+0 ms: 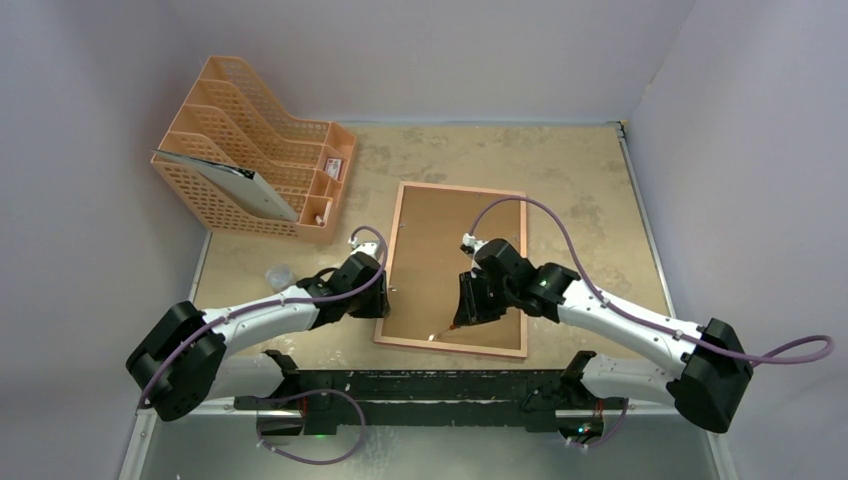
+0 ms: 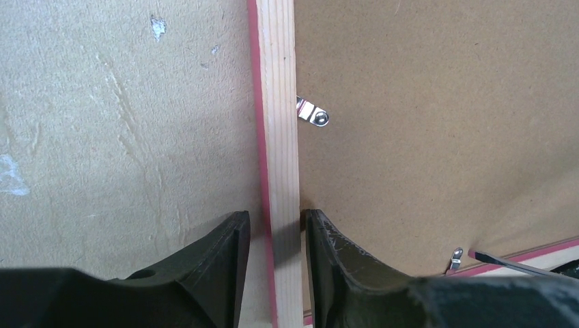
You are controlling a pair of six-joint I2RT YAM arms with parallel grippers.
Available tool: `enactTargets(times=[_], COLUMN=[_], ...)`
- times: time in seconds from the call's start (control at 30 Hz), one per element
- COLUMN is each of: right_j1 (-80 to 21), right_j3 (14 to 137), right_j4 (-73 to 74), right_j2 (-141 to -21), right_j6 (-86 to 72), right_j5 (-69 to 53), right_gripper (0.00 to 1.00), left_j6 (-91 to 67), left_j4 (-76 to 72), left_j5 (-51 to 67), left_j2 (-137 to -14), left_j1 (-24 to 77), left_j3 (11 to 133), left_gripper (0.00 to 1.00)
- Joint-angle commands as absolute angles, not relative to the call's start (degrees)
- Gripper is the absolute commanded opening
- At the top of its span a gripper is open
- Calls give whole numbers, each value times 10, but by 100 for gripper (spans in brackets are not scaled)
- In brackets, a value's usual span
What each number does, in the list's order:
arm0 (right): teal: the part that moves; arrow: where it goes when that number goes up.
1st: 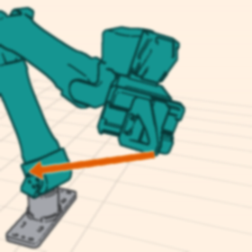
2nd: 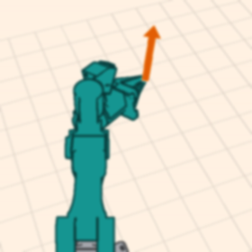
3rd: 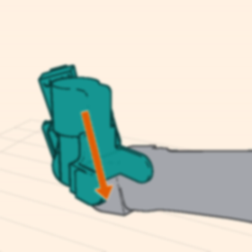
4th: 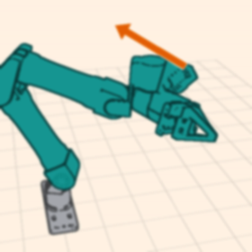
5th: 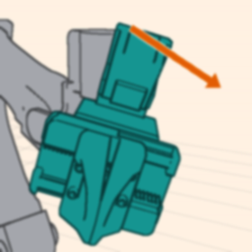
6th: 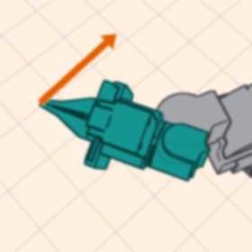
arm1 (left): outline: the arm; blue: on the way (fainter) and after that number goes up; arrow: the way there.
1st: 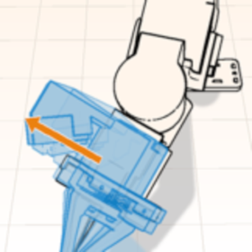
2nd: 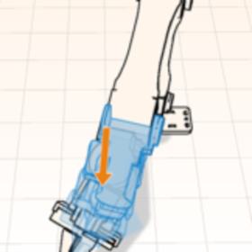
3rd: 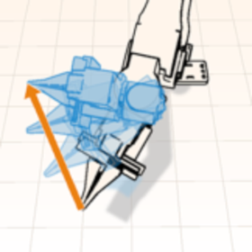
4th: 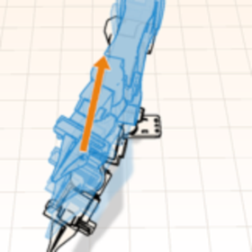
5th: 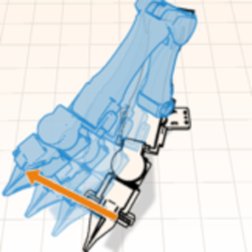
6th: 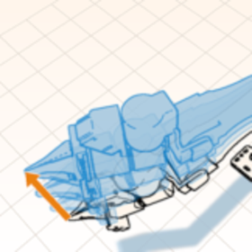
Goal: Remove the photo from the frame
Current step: Release the photo frame item from the photo frame.
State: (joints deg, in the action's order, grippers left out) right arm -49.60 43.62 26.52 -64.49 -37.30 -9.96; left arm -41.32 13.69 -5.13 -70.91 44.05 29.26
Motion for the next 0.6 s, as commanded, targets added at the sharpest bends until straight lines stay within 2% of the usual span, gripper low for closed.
enactTargets(times=[0.0, 0.23, 0.47, 0.57], right_j1=[-503, -507, -509, -510], right_j3=[445, 447, 440, 435], right_j4=[261, 258, 233, 226], right_j2=[-650, -665, -664, -660], right_j6=[-367, -365, -372, -377], right_j5=[-110, -107, -113, -112], right_gripper=[0, 0, 0, 0], left_j6=[-403, -400, -399, -402], left_j4=[195, 194, 195, 197], left_j5=[-46, -41, -45, -49], left_j2=[-724, -729, -739, -730], left_j1=[449, 449, 448, 449], left_j3=[279, 281, 284, 283], left_gripper=[38, 36, 22, 20])
